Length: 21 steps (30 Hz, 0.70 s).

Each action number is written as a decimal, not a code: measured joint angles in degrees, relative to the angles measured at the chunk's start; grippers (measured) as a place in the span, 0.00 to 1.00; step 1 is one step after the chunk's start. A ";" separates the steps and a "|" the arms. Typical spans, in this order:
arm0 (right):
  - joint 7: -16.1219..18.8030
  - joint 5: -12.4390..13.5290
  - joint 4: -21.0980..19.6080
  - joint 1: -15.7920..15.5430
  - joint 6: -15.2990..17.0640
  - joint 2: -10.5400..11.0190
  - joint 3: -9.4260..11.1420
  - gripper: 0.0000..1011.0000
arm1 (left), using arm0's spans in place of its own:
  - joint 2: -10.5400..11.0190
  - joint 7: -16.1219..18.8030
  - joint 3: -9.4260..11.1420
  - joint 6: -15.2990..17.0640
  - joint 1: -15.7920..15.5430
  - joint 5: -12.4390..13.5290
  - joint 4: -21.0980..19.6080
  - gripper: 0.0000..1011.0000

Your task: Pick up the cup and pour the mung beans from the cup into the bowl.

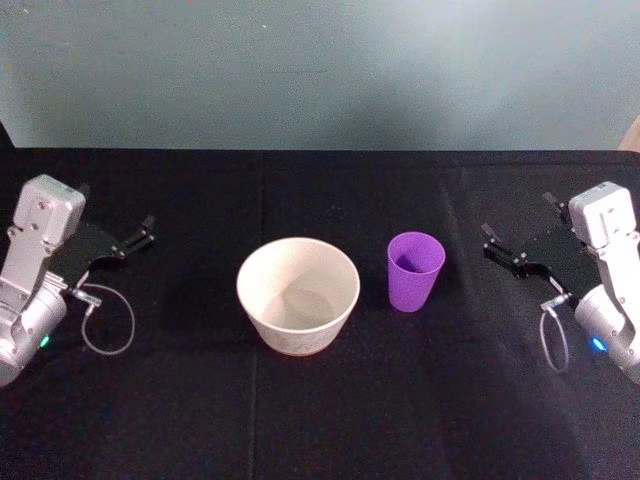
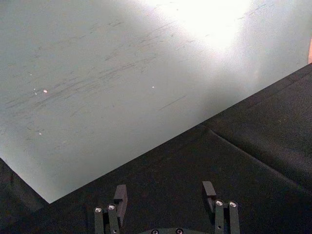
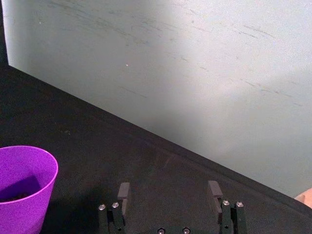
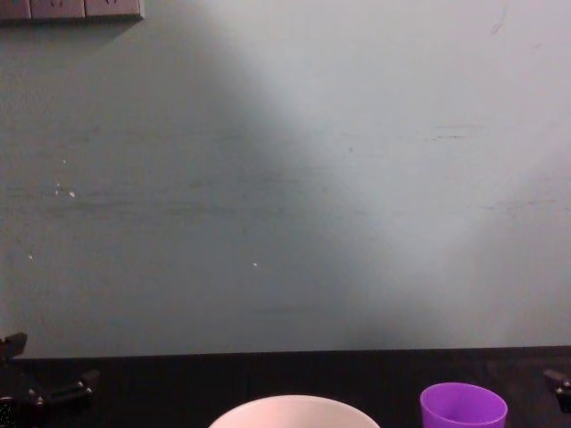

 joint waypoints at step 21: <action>0.00 0.00 0.00 0.00 0.00 0.00 0.00 0.99 | 0.00 0.00 0.00 0.00 0.00 0.00 0.00 0.99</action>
